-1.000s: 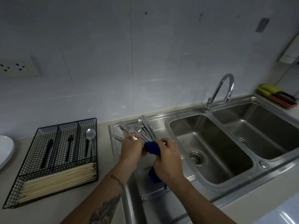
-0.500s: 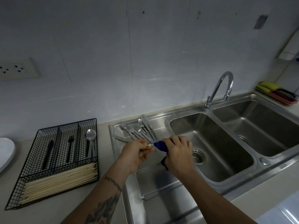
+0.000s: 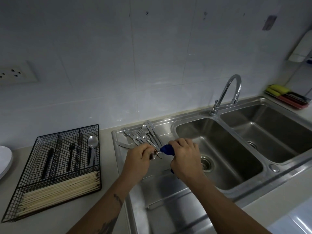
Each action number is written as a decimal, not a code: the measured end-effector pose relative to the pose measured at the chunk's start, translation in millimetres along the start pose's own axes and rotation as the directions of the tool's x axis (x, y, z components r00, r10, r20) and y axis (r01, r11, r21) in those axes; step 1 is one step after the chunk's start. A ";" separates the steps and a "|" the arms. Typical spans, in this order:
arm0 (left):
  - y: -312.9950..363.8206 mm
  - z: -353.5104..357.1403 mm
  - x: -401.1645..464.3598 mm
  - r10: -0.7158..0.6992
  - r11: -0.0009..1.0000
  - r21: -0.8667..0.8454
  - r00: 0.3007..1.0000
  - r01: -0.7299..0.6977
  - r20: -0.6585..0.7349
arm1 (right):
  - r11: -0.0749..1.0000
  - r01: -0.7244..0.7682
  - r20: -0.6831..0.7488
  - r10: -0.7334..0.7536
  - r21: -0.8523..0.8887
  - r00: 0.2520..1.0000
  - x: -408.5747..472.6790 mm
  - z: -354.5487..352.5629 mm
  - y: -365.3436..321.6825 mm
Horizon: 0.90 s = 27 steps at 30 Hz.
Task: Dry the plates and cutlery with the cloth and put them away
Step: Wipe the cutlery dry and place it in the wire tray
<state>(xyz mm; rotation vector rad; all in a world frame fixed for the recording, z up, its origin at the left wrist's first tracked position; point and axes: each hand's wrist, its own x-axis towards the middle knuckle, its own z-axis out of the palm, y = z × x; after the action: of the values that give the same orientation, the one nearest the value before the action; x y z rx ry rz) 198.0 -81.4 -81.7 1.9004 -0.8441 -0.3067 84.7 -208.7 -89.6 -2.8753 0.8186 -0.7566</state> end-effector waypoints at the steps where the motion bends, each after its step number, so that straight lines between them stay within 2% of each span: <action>1: 1.8 1.8 1.6 -0.063 0.997 -0.039 0.997 0.061 -0.047 | 0.999 0.034 0.009 -0.034 -0.006 0.999 -1.9 0.5 -4.5; 3: 5.0 2.3 7.3 -0.205 0.971 -0.141 0.975 0.193 -0.080 | 0.994 0.105 0.032 -0.105 0.006 0.994 -9.6 3.9 -11.0; 6: 4.2 -2.6 12.4 -0.336 0.918 -0.225 0.942 0.325 -0.011 | 0.976 0.213 0.059 -0.215 0.034 0.975 -24.9 12.1 -2.6; 8: 0.6 -4.6 11.9 -0.389 0.892 -0.235 0.921 0.385 0.030 | 0.981 0.191 0.060 -0.193 0.037 0.979 -28.8 14.1 11.5; 10: -3.2 -5.9 11.5 -0.435 0.864 -0.249 0.898 0.436 0.063 | 0.993 0.107 0.069 -0.111 0.053 0.991 -25.8 12.2 15.9; 12: -2.5 -5.1 12.9 -0.464 0.844 -0.255 0.881 0.472 0.094 | 0.994 0.102 0.086 -0.105 0.039 0.991 -22.7 9.9 5.8; 17: 6.4 -4.2 15.4 -0.491 0.801 -0.315 0.860 0.509 0.140 | 0.966 0.252 0.067 -0.256 0.057 0.964 -23.9 11.8 -13.0; 23: -11.9 -22.5 12.6 -0.556 0.720 -0.407 0.818 0.562 0.145 | 0.984 0.172 0.143 -0.178 0.047 0.974 -18.8 15.1 14.2; 27: -10.7 -25.7 11.5 -0.578 0.672 -0.450 0.796 0.588 0.178 | 0.961 0.276 0.133 -0.277 0.030 0.952 -9.9 14.6 -5.9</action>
<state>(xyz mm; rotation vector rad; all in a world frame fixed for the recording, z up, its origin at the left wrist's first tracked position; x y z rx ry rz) 224.8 -68.5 -77.1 1.6258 -0.0968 -0.8543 87.1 -199.8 -105.7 -3.0277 0.3992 -0.5719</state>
